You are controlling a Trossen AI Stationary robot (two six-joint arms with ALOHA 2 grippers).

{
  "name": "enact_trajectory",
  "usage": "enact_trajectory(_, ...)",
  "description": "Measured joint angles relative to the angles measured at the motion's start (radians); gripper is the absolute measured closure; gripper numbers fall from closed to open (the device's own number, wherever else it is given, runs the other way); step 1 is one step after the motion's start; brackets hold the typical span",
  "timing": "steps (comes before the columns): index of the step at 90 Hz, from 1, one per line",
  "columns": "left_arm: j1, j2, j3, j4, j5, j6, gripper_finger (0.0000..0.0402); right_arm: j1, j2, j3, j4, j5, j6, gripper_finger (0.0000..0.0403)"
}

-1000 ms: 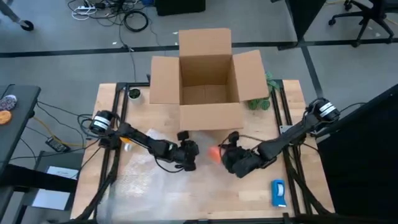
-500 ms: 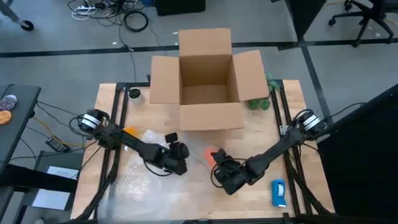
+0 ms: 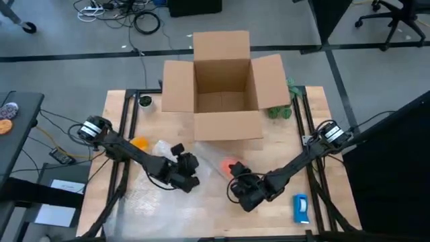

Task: Wrap mug
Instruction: Wrap the orange mug with the bubble wrap

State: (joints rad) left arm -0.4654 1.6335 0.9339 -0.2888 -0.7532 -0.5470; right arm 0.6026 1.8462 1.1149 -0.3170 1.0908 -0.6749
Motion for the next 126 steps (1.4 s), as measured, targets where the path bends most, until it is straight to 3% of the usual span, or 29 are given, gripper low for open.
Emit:
enact_trajectory(21,0.083,0.010,-0.161,0.368,0.050,0.048,0.0294,0.017,0.000,0.000,0.040,0.012,-0.031,0.0400)
enact_trajectory(36,0.202,0.025,-0.283,0.669,0.181,0.094,0.0294,0.016,-0.001,0.000,0.037,0.027,-0.042,0.0400)
enact_trajectory(48,0.270,0.026,-0.311,0.743,0.179,0.156,0.0294,0.019,-0.001,0.000,0.067,0.012,-0.043,0.0400)
enact_trajectory(64,0.320,0.025,-0.306,0.762,0.153,0.225,0.0294,0.021,-0.001,0.000,0.075,0.007,-0.044,0.0400)
enact_trajectory(75,0.313,-0.032,-0.306,0.729,0.243,0.225,0.0294,0.021,-0.001,0.000,0.064,0.012,-0.044,0.0400)
enact_trajectory(86,0.289,-0.146,-0.305,0.577,0.293,0.227,0.0294,0.022,-0.001,0.000,0.062,0.015,-0.044,0.0400)
enact_trajectory(102,0.288,-0.280,-0.305,0.280,0.213,0.220,0.0294,0.022,-0.001,0.000,0.100,-0.021,-0.036,0.0400)
enact_trajectory(112,0.289,-0.312,-0.306,0.131,0.189,0.133,0.0294,0.025,-0.001,0.000,0.107,-0.019,-0.036,0.0400)
enact_trajectory(126,0.228,-0.312,-0.306,0.255,0.340,0.022,0.0294,0.024,-0.001,-0.001,0.094,-0.010,-0.037,0.0400)
